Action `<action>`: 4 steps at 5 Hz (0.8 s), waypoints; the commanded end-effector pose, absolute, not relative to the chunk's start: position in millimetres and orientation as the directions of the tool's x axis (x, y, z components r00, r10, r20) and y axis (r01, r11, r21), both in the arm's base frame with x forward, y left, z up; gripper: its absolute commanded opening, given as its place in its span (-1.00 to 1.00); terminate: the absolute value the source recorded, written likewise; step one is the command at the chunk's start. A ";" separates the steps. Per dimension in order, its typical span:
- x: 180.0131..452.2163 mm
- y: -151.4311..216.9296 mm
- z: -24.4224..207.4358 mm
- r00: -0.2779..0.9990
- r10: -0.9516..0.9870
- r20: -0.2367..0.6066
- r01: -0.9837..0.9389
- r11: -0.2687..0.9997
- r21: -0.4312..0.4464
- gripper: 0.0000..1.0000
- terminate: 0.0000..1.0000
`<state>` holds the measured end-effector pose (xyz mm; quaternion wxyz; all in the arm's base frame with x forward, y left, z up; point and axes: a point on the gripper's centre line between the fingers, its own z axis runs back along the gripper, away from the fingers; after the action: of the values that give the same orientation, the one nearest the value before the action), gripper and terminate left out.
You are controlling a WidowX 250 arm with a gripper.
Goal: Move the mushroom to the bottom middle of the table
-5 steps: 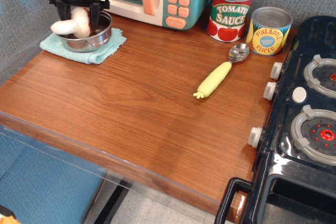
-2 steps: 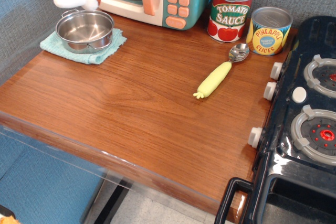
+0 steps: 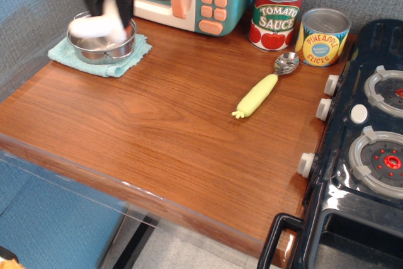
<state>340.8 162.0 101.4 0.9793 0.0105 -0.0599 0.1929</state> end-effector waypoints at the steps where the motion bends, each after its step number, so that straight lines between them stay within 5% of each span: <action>1: 294.7 224.7 107.7 0.859 0.488 0.154 -0.499 0.866 0.035 -1.00 -1.00; 3: 276.7 232.8 99.6 0.859 0.496 0.128 -0.499 0.867 -0.007 -1.00 -1.00; 4: 276.9 233.0 99.6 0.854 0.503 0.131 -0.508 0.861 0.004 1.00 -1.00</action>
<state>278.8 231.2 79.6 0.9630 0.0052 -0.0390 0.2667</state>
